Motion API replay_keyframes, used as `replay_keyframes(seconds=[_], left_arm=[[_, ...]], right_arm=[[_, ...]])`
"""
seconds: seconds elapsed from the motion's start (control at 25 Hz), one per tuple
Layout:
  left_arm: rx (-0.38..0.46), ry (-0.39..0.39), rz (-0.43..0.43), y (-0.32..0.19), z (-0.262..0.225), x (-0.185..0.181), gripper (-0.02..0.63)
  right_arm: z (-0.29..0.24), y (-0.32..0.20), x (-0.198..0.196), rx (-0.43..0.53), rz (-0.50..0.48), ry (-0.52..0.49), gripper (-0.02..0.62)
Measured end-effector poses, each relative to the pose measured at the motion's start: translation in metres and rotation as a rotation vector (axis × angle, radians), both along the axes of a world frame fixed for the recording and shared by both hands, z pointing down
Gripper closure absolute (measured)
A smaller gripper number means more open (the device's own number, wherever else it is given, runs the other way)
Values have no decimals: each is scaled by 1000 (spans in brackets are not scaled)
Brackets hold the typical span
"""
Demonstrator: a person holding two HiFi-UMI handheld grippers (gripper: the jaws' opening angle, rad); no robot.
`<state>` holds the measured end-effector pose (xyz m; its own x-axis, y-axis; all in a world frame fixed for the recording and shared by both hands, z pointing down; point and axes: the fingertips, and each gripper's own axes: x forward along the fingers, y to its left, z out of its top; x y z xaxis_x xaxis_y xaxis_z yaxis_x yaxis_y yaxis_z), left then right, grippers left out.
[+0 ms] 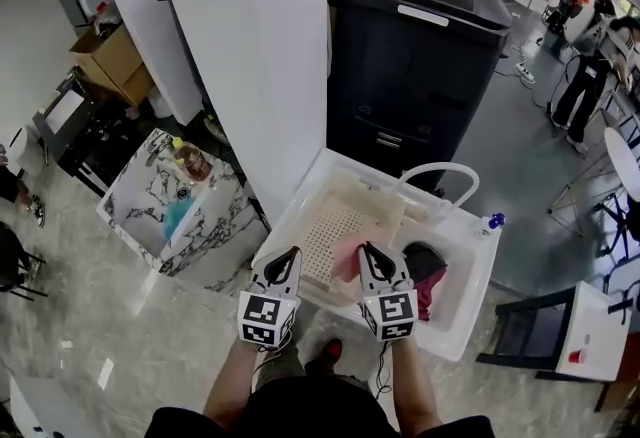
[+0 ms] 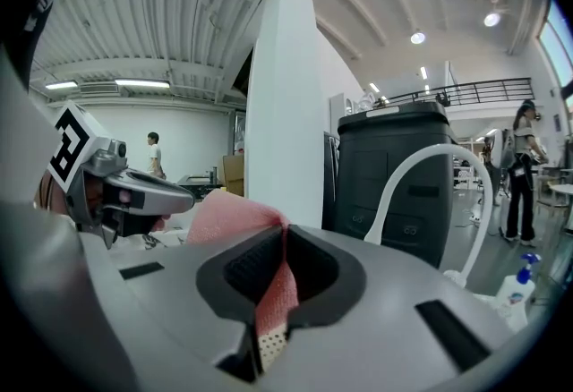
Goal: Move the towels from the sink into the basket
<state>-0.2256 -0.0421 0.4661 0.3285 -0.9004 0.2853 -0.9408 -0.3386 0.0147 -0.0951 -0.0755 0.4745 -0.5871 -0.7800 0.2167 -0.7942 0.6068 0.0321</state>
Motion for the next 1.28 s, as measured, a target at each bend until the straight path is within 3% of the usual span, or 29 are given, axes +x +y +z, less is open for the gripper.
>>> replay_keyframes(seconds=[0.56, 0.88, 1.0, 1.28], left_arm=[[-126, 23, 15, -7, 58, -2, 603], [-146, 14, 34, -12, 65, 5, 603], [-141, 13, 37, -13, 63, 6, 603], [-136, 6, 46, -11, 59, 11, 603]], right_arm=[[72, 0, -13, -159, -11, 37, 554], [76, -3, -8, -163, 6, -9, 549], [71, -4, -6, -157, 8, -36, 433], [63, -3, -1, -140, 10, -42, 422]])
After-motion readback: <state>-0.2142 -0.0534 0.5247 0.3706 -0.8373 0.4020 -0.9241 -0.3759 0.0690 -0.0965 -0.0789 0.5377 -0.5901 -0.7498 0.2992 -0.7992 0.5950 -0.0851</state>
